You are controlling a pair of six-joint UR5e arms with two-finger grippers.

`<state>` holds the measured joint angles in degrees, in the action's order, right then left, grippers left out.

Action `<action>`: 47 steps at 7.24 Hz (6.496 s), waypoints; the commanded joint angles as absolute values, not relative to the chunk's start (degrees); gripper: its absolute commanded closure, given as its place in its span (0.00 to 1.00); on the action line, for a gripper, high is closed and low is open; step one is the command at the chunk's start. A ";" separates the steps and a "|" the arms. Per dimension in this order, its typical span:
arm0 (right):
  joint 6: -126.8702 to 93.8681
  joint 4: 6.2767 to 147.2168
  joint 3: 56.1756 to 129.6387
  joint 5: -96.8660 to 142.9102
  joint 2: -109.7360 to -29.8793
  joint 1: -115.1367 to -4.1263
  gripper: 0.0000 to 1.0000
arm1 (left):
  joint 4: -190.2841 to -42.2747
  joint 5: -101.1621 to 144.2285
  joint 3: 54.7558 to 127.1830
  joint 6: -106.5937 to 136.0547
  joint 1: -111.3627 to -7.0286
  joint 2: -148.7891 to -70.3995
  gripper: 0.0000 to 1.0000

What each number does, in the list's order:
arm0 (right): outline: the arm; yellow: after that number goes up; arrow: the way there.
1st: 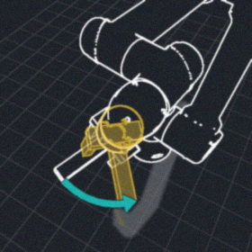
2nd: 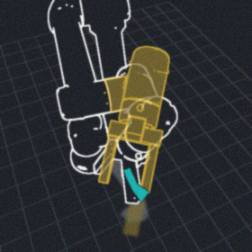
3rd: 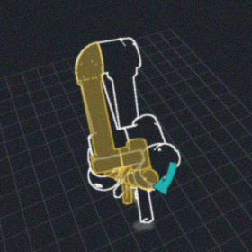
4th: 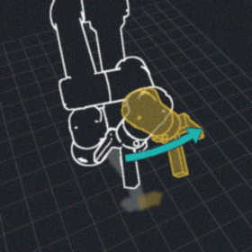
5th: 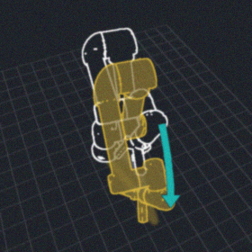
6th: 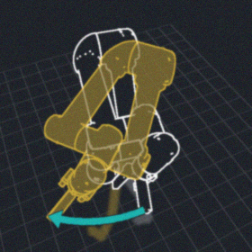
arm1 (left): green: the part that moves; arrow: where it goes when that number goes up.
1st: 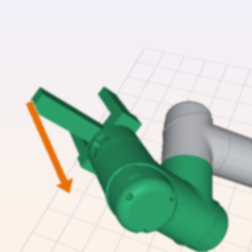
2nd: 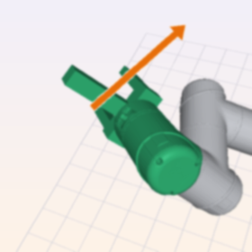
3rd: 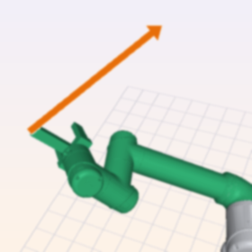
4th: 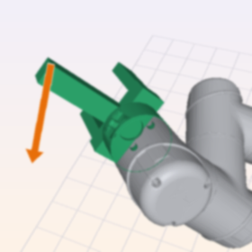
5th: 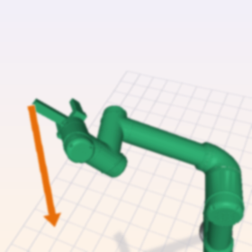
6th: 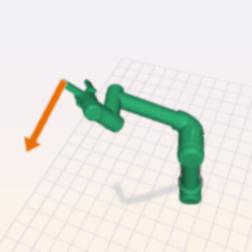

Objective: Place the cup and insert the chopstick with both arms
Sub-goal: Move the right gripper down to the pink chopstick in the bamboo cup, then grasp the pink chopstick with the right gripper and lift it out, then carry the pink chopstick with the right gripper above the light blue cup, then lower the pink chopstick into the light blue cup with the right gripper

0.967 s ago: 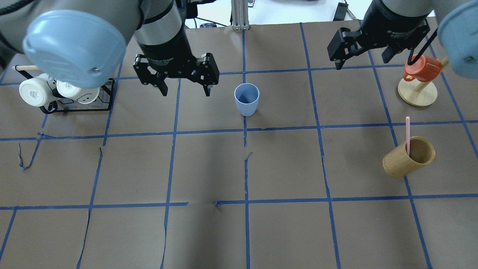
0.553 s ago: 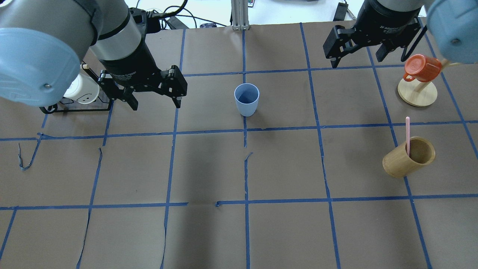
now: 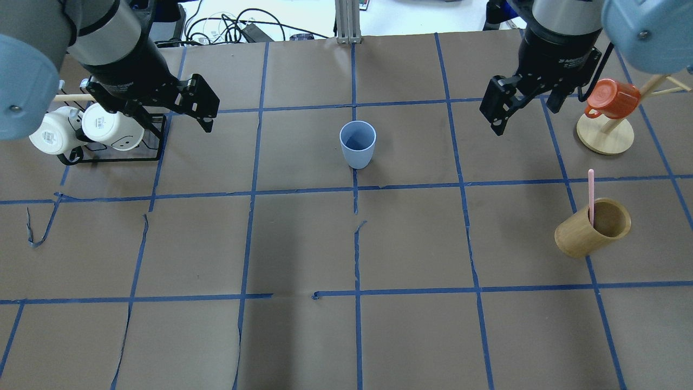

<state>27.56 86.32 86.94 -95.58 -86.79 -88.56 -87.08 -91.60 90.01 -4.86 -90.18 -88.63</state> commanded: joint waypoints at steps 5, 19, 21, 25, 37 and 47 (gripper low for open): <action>70.26 102.30 105.88 -87.02 -90.43 -66.56 0.05 | -87.01 -91.49 90.09 -5.10 -90.00 -88.59 0.00; 74.71 108.90 110.66 -86.66 -93.51 -66.71 0.86 | -87.01 -91.49 90.35 -5.01 -90.00 -88.42 0.00; 70.78 102.62 104.63 -85.52 -93.60 -66.71 0.86 | -87.01 -91.49 90.44 -5.01 -90.00 -88.33 0.00; 53.57 84.21 84.31 -80.61 -92.64 -75.90 0.89 | -87.01 -91.67 90.44 -5.01 -90.00 -88.24 0.00; 19.16 124.28 79.27 -71.72 -71.46 -102.57 0.87 | -87.01 -91.58 90.62 -5.01 -90.00 -88.15 0.00; 18.37 131.40 89.91 -73.92 -71.46 -102.57 0.56 | -87.01 -91.67 90.70 -5.01 -90.00 -88.15 0.00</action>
